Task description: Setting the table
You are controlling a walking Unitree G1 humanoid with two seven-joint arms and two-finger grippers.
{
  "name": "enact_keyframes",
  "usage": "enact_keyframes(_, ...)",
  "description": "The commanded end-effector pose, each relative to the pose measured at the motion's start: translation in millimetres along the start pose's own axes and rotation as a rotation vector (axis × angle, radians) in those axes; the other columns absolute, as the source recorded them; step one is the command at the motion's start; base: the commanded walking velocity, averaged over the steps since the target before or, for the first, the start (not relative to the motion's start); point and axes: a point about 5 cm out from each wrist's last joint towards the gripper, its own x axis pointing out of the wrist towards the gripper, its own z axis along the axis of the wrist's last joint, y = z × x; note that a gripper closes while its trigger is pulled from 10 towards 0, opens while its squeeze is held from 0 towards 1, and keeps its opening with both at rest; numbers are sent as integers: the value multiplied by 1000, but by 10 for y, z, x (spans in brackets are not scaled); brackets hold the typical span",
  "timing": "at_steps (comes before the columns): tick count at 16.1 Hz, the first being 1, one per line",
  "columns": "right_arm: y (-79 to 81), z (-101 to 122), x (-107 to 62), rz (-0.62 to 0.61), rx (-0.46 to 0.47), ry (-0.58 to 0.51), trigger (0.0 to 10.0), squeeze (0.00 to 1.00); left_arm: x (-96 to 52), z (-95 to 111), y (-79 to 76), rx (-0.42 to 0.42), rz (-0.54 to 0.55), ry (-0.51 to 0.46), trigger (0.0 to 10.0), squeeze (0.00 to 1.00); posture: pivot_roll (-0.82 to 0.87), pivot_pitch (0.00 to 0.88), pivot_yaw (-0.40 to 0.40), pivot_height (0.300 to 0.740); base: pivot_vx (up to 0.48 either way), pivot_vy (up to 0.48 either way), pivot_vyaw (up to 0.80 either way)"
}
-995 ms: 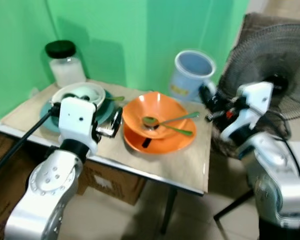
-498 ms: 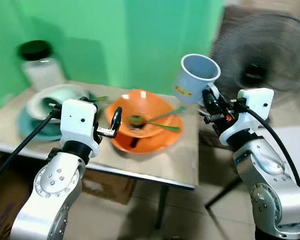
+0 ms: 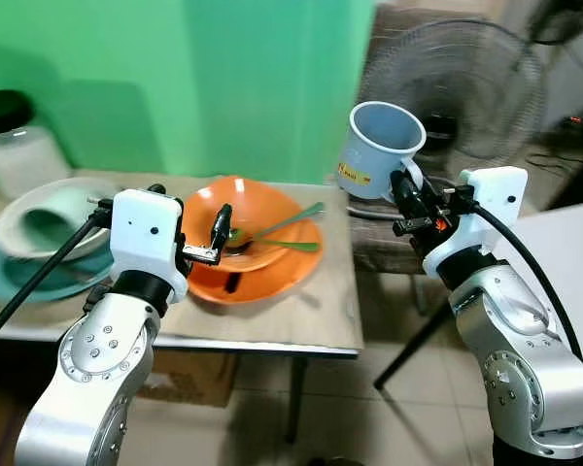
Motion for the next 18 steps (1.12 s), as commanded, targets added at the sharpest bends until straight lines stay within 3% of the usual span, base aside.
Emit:
enact_keyframes(1, -32, -19, 7, -23, 9, 18, 10000, 0, -15, 0, -21, -14, -7, 6, 10000, 0, -41, 0, -40, 740, 0, 0, -800)
enact_keyframes(9, -66, -24, 22, -30, -21, 35, 10000, 0, 53, 3, -49, -86, 64, -29, 10000, 0, -67, 0, -63, 740, 0, 0, -800)
enact_keyframes(12, -58, -10, 31, -28, -22, 37, 10000, 0, 66, 34, 101, -215, 312, -93, 10000, 0, -83, 0, -60, 740, 0, 0, -800)
enact_keyframes(14, -56, -25, 15, -35, -18, 43, 10000, 0, 62, -15, 64, -145, 240, -44, 10000, 0, -84, 0, -54, 740, 0, 0, -800)
enact_keyframes(16, -82, -49, -6, -63, -51, 60, 10000, 0, 31, -75, -75, -151, 33, 18, 10000, 0, -82, 0, -47, 740, 0, 0, -800)
enact_keyframes(17, -91, -61, -8, -70, -58, 69, 10000, 0, 30, -93, -84, -126, 24, 28, 10000, 0, -84, 0, -42, 740, 0, 0, -800)
enact_keyframes(18, -92, -62, -6, -71, -56, 72, 10000, 0, 34, -101, -92, -153, 20, 33, 10000, 0, -84, 0, -42, 740, 0, 0, -800)
